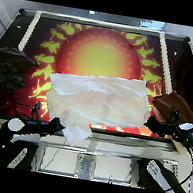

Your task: Fold the shirts.

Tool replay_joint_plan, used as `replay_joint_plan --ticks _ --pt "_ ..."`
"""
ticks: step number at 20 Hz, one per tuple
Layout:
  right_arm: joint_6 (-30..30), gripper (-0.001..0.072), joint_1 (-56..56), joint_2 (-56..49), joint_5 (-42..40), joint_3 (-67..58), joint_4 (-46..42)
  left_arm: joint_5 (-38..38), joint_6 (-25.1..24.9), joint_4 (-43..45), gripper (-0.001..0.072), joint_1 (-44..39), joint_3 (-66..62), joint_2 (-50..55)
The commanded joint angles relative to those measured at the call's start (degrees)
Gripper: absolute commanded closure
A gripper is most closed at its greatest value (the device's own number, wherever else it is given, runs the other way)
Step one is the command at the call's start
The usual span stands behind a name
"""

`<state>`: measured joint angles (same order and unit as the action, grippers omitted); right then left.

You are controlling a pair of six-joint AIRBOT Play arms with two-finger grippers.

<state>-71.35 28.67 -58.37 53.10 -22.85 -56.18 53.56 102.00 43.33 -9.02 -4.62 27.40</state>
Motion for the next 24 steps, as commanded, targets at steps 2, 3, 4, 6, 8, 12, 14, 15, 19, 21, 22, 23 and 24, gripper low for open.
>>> replay_joint_plan --ticks 2,3,4,6,8,12,14,15,19,21,22,23,24 --pt "3.5 0.0675 0.1 0.1 5.9 -3.2 0.5 0.2 0.0 4.5 0.0693 0.0 -6.8 0.0" --pt "3.5 0.0675 0.2 0.1 8.8 -5.3 -0.2 0.8 0.0 8.4 0.0693 0.0 -10.5 0.0" --pt "3.5 0.0676 0.2 0.4 11.1 -7.4 -1.0 1.7 0.5 12.4 0.0693 0.1 -14.2 0.0" --pt "3.5 0.0676 0.2 1.6 15.2 -11.8 -0.8 3.5 2.9 20.1 0.0693 0.1 -21.1 0.0" --pt "3.5 0.0677 -0.2 2.7 18.3 -15.5 -0.4 4.5 3.4 23.7 0.0693 0.1 -25.7 0.0" --pt "1.7 0.0678 -6.8 2.8 20.4 -18.8 -0.4 4.3 3.0 28.7 0.0695 0.1 -29.7 0.0" --pt "0.2 0.0678 -13.5 2.8 18.2 -19.4 -0.8 4.0 3.0 32.0 0.0695 0.1 -31.5 1.5" --pt "-1.6 0.0678 -17.0 2.7 15.7 -20.1 -1.9 3.7 3.0 34.4 0.0695 0.1 -33.1 3.6" --pt "-9.3 0.0679 -24.5 0.9 7.2 -26.9 -12.7 -0.8 -0.1 40.9 0.0695 0.1 -43.4 17.2" --pt "-10.7 0.0679 -24.4 -2.0 7.3 -30.5 -16.8 -3.2 -1.4 41.9 0.0695 0.1 -49.5 25.4" --pt "-11.0 0.0678 -24.5 -4.0 7.2 -32.1 -17.8 -3.3 -1.6 42.8 0.0695 0.1 -52.5 29.7" --pt "-11.0 0.0678 -24.5 -6.1 6.7 -33.4 -17.5 -3.3 -1.6 43.9 0.0695 0.1 -55.0 33.4" --pt "-11.0 0.0678 -24.5 -8.7 5.9 -34.6 -16.5 -3.2 -1.5 44.8 0.0694 0.1 -57.1 36.7"
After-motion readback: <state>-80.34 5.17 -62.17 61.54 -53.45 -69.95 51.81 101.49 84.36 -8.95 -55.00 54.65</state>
